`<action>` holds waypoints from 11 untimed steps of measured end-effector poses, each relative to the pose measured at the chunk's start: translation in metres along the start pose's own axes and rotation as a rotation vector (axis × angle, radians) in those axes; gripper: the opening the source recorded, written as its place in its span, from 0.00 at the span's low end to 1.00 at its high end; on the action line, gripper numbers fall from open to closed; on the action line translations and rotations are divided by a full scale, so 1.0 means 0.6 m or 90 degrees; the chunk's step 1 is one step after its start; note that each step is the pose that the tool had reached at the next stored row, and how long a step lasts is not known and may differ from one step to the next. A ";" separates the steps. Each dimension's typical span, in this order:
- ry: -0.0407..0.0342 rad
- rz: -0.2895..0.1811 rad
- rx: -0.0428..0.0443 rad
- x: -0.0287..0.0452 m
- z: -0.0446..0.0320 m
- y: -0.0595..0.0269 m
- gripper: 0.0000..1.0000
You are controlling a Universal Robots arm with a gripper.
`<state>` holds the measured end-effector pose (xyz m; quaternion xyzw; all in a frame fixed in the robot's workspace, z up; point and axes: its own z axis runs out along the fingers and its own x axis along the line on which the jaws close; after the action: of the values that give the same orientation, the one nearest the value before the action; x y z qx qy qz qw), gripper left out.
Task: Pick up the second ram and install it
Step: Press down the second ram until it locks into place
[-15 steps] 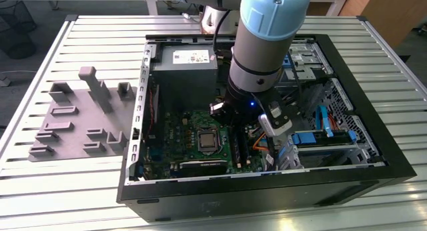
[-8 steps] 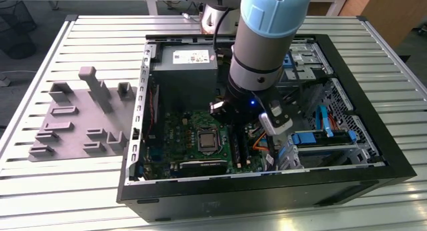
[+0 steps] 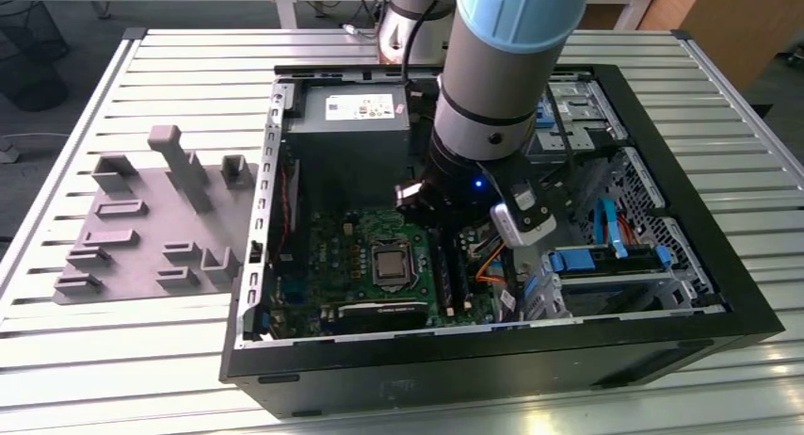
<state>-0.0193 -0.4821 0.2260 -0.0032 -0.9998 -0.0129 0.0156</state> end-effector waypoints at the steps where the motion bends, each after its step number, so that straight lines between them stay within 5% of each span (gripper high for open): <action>1: 0.0000 0.000 -0.0001 0.000 0.000 0.000 0.13; 11: 0.0001 0.000 0.0001 0.000 0.006 0.000 0.11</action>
<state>-0.0193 -0.4822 0.2223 -0.0031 -0.9998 -0.0129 0.0157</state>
